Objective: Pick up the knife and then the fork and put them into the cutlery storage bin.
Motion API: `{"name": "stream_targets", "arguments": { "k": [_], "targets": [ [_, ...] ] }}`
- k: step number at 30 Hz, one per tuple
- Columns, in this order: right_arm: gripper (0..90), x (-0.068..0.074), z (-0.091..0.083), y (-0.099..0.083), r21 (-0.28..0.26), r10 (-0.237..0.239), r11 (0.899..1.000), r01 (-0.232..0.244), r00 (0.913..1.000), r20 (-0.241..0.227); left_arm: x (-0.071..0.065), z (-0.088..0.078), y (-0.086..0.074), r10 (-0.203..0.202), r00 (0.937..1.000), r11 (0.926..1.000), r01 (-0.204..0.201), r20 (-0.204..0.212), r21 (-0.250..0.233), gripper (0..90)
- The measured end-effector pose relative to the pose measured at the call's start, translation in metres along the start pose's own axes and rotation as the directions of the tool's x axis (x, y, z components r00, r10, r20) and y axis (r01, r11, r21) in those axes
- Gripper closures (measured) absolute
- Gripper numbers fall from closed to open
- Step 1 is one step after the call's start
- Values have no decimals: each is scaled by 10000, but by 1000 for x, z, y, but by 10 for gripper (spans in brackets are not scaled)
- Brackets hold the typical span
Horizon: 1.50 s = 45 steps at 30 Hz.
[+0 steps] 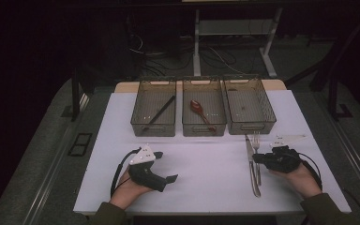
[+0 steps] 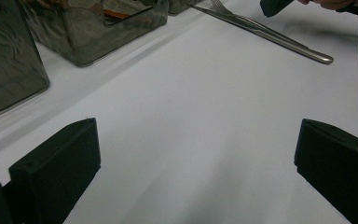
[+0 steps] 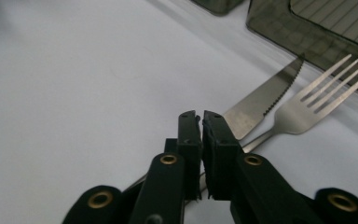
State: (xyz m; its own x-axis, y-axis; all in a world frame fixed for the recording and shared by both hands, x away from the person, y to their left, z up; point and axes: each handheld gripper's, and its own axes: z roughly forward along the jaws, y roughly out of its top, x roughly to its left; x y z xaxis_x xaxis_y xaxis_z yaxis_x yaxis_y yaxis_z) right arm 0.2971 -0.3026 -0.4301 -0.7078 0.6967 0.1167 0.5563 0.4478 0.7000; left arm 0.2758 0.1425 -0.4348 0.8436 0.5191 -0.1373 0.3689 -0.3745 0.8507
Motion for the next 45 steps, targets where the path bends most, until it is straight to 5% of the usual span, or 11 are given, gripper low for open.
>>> {"name": "stream_targets", "arguments": {
  "k": [8, 27, 45],
  "targets": [
    [888, 7, 8, -3, 592, -57, 9982, 63, 9999, -93, 0, 0, 0, -21, 10000, 10000, 21, 7, -54, 0],
    [891, 21, 11, -6, 1712, -299, 9851, 167, 9968, 745, 0, 0, 0, 1, 10000, 10000, -1, 4, 15, 0],
    [891, -6, -12, -23, 1789, 290, 9822, -574, 9871, 1573, -1, 1, 0, 15, 10000, 10000, -15, 10, 38, 0]
  ]
}}
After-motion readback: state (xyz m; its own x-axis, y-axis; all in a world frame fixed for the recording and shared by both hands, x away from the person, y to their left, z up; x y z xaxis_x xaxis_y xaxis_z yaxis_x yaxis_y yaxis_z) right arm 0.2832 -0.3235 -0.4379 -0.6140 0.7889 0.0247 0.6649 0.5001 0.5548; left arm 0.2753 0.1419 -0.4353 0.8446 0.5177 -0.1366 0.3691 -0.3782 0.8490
